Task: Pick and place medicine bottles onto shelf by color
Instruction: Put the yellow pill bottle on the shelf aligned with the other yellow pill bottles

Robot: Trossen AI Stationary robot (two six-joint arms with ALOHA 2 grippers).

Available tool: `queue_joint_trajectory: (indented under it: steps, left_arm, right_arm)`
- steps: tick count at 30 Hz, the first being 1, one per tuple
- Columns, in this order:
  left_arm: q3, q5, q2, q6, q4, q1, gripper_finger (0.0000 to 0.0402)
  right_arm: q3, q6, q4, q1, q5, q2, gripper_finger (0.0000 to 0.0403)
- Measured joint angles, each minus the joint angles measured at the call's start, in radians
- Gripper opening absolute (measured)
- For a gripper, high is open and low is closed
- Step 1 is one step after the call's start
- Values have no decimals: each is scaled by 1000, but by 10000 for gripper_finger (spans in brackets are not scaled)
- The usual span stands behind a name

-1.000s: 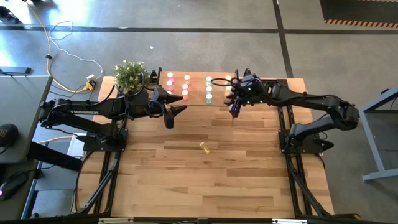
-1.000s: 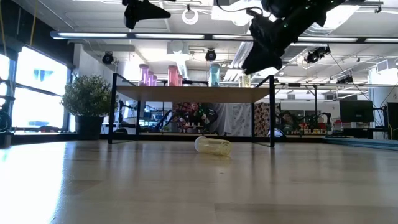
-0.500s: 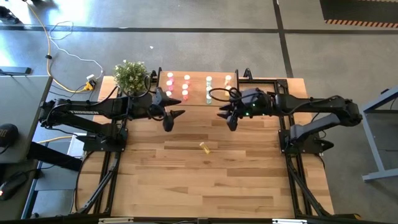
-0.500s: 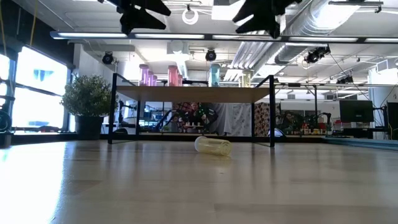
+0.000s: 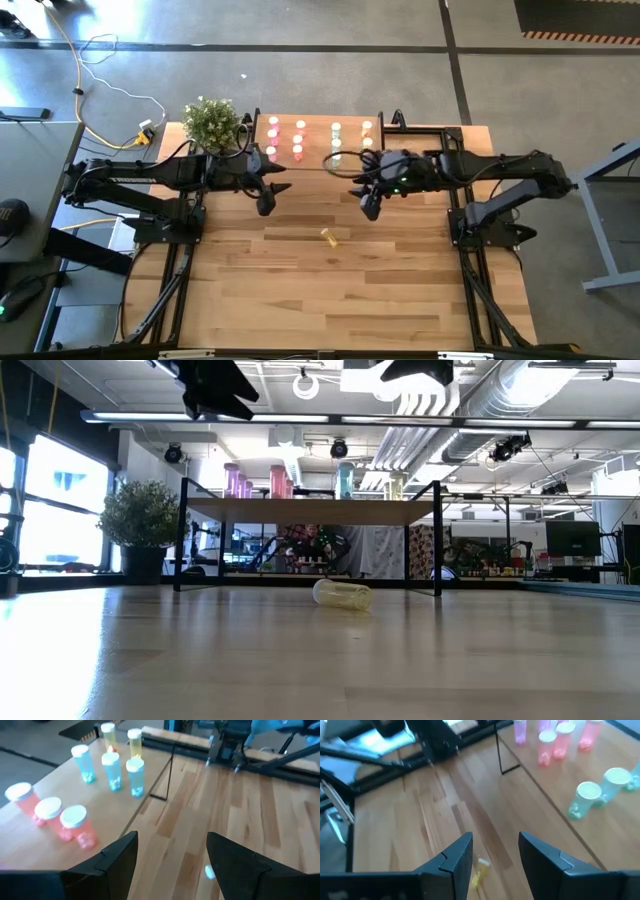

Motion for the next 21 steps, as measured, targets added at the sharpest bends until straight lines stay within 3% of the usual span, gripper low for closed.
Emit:
queue_joint_trajectory:
  steps: [8,13,21]
  left_arm:
    - [45,11,-20,-9,-216,0,227]
    - [45,21,-32,-36,-316,0,227]
    - [45,6,-32,-34,-344,0,227]
  right_arm:
    - [197,9,-206,4,-45,192,149]
    - [260,31,-229,8,-90,299,153]
    - [270,98,-215,8,-192,417,204]
